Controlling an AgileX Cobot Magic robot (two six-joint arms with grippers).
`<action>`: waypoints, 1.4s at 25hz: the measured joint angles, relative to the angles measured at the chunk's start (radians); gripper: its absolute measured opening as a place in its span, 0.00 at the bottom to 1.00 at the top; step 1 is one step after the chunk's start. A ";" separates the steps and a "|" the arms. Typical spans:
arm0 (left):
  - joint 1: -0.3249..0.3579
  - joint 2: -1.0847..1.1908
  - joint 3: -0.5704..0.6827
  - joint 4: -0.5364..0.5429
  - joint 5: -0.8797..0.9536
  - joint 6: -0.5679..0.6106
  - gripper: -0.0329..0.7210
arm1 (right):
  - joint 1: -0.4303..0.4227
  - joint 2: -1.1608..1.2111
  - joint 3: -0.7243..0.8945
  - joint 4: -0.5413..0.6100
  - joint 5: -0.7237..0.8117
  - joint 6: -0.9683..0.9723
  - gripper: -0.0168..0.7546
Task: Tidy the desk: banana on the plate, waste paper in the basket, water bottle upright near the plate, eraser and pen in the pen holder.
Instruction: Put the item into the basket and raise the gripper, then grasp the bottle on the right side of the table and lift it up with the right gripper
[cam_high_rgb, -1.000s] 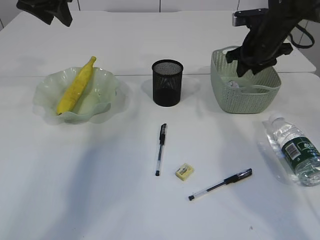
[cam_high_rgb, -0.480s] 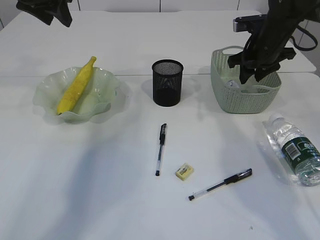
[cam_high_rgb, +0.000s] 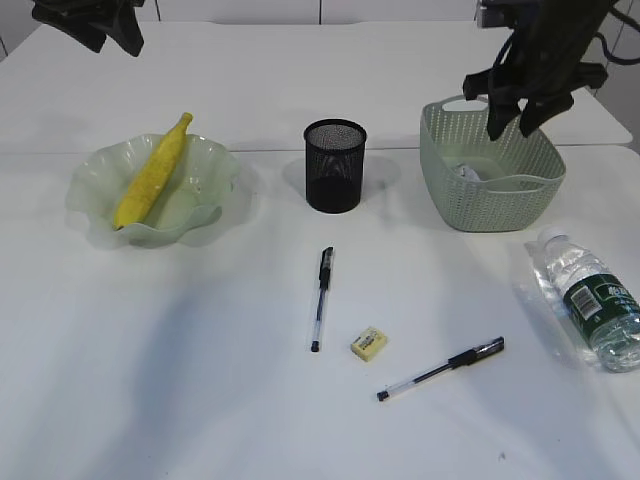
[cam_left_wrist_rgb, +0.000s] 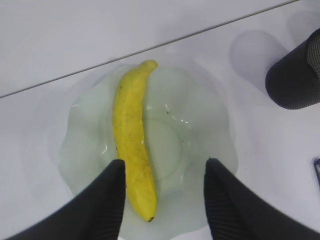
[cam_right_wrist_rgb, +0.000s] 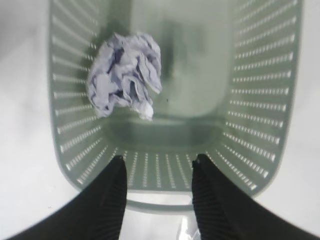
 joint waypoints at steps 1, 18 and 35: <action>0.000 0.000 0.000 0.000 0.003 0.000 0.52 | 0.000 0.000 -0.027 0.007 0.002 0.002 0.45; 0.000 0.000 0.000 0.019 0.023 0.000 0.52 | 0.000 -0.217 -0.083 -0.023 0.020 0.076 0.60; 0.000 0.000 0.000 0.022 0.037 0.000 0.52 | 0.000 -0.405 0.302 -0.100 0.023 0.081 0.61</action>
